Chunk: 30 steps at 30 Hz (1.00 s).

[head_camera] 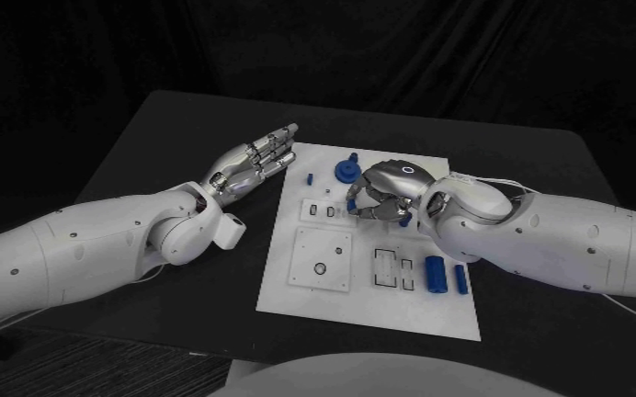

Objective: Assemble the parts on the task board

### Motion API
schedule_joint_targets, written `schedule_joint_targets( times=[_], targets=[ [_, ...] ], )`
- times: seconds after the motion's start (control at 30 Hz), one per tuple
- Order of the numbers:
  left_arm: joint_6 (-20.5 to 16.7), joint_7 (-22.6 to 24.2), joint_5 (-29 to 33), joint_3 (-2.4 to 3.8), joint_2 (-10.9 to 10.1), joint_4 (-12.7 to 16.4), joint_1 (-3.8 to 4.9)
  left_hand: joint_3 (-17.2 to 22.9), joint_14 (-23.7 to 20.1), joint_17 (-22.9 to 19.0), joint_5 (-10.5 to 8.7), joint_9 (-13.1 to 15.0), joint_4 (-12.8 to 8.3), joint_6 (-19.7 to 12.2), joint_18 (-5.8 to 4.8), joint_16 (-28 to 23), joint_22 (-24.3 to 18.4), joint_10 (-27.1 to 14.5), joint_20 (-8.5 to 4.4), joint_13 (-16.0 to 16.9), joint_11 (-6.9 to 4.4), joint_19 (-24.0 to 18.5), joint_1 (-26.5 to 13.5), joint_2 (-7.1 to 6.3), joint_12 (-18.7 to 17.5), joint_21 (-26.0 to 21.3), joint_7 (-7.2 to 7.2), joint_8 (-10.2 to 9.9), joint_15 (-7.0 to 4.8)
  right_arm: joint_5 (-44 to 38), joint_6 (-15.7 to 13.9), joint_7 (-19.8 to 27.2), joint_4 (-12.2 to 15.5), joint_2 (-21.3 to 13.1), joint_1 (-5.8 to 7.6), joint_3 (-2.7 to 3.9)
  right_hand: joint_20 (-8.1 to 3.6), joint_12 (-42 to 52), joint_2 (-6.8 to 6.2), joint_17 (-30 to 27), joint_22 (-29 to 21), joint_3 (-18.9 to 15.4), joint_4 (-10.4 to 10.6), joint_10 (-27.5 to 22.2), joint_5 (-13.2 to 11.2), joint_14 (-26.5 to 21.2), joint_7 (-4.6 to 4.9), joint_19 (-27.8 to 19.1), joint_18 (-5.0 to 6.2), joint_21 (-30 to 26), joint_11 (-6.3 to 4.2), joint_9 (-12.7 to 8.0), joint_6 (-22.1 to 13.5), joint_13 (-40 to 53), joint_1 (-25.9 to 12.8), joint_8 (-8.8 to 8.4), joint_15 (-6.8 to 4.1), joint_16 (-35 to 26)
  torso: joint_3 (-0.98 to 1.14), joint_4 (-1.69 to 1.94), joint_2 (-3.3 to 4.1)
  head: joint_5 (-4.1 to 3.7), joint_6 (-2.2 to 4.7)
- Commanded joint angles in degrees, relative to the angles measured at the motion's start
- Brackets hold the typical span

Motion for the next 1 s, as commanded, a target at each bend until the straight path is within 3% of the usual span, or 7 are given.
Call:
schedule_joint_targets(
  times=[0.03, 0.23, 0.6, 0.73, 0.83, 0.93, 1.0],
  targets=[
    [0.80, 0.76, 0.00, 0.05, 0.13, 0.07, -0.08, 0.04, -0.02, -0.09, 0.33, 0.03, -0.45, -0.05, -0.28, -0.21, -0.09, 0.07, 0.42, -0.05, 0.40, 0.14, 0.03, 0.41, -0.17, -0.19, 0.42, 0.28, 0.55, -0.29, 1.36, 0.47, -0.30, 0.32, -0.19, 0.06, 0.34, 0.15, -0.29, 14.51, 9.47, -0.17, -0.21, 5.96, -0.26, 5.88, -0.64, 0.15, 1.00, -0.34, 0.56, 1.45, 0.96, 15.09, 0.00, 0.06, 0.20, -0.03, 0.08, 0.21, 0.14, -0.23, 0.35],
    [0.89, 0.70, 0.00, 0.05, 0.25, 0.06, -0.09, 0.07, -0.02, -0.09, 0.32, 0.03, -0.49, -0.06, -0.28, -0.21, -0.09, 0.06, 0.43, -0.05, 0.40, 0.14, 0.04, 0.43, -0.17, -0.19, 0.40, 0.28, 0.56, -0.29, 1.98, 0.40, -0.71, 0.90, -0.23, 0.06, 0.38, 0.15, -0.30, 14.50, 9.46, -0.18, -0.18, 5.96, -0.33, 5.88, -0.61, 0.14, 1.00, -0.40, 0.62, 1.44, 0.91, 15.09, -0.07, -0.01, 0.25, -0.04, 0.22, 0.30, 0.22, -0.60, 0.18],
    [0.97, 0.51, 0.00, 0.05, 0.18, 0.20, -0.10, 0.07, -0.02, -0.09, 0.32, 0.03, -0.49, -0.06, -0.28, -0.21, -0.09, 0.06, 0.43, -0.05, 0.40, 0.14, 0.04, 0.43, -0.17, -0.19, 0.40, 0.28, 0.56, -0.29, 3.36, 0.14, -1.43, 1.69, -0.24, 0.07, 0.82, 0.15, -0.72, 14.20, 9.30, -0.43, -0.07, 5.96, -1.72, 5.79, 0.00, -0.06, 1.13, -1.20, 1.09, 1.14, -0.43, 15.09, -0.75, -1.32, 0.70, -0.35, 0.02, -0.35, 0.14, 0.07, -0.15],
    [0.99, 0.48, 0.00, 0.05, 0.21, 0.19, -0.10, 0.18, -0.02, -0.09, 0.33, 0.04, -0.61, -0.01, -0.30, -0.21, -0.09, 0.06, 0.46, -0.05, 0.41, 0.14, 0.07, 0.47, -0.17, -0.19, 0.39, 0.28, 0.62, -0.29, 3.99, 0.04, -1.61, 1.85, -0.25, 0.07, 1.02, 0.15, -1.20, 13.99, 9.14, -0.69, 0.15, 5.96, -2.76, 5.72, 0.42, -0.33, 1.28, -1.99, 1.14, 0.49, -2.54, 15.09, -1.35, -2.94, 0.80, -0.56, 0.07, -0.33, 0.12, 0.09, -0.29],
    [1.02, 0.45, 0.00, 0.05, 0.24, 0.17, -0.10, 0.18, -0.02, -0.09, 0.33, 0.04, -0.61, -0.01, -0.30, -0.21, -0.09, 0.06, 0.46, -0.05, 0.41, 0.14, 0.07, 0.47, -0.17, -0.19, 0.39, 0.28, 0.62, -0.29, 4.30, -0.04, -1.68, 1.93, -0.25, 0.07, 1.14, 0.15, -1.74, 15.09, 9.45, -1.21, 0.37, 5.96, -5.76, 6.05, 0.62, 0.07, 1.09, -1.08, 1.24, -0.34, -5.24, 15.09, -1.90, -4.59, 0.88, 0.55, 0.14, -0.21, 0.11, 0.07, -0.36],
    [1.04, 0.42, 0.00, 0.05, 0.27, 0.14, -0.10, 0.21, -0.02, -0.09, 0.33, 0.03, -0.64, -0.03, -0.30, -0.21, -0.09, 0.06, 0.48, -0.05, 0.41, 0.14, 0.07, 0.48, -0.17, -0.19, 0.39, 0.27, 0.63, -0.29, 4.51, -0.06, -1.73, 1.97, -0.25, 0.07, 1.19, 0.15, -2.14, 15.09, 9.49, -1.85, 0.40, 5.96, -7.61, 6.05, 0.46, 0.12, 1.11, -1.14, 1.16, -1.47, -8.90, 15.09, -2.11, -4.89, 0.90, 0.55, 0.14, -0.14, 0.08, 0.03, -0.35],
    [1.03, 0.41, 0.00, 0.05, 0.27, 0.14, -0.10, 0.21, -0.02, -0.09, 0.33, 0.03, -0.64, -0.03, -0.30, -0.21, -0.09, 0.06, 0.48, -0.05, 0.41, 0.14, 0.07, 0.48, -0.17, -0.19, 0.39, 0.27, 0.63, -0.29, 4.65, -0.09, -1.75, 1.97, -0.25, 0.07, 1.19, 0.15, -2.20, 15.09, 9.49, -1.93, 0.39, 5.96, -7.74, 6.05, 0.42, 0.11, 1.11, -1.17, 1.14, -1.57, -9.20, 15.09, -2.12, -4.87, 0.87, 0.55, 0.12, -0.17, 0.07, 0.08, -0.37]
  ],
)
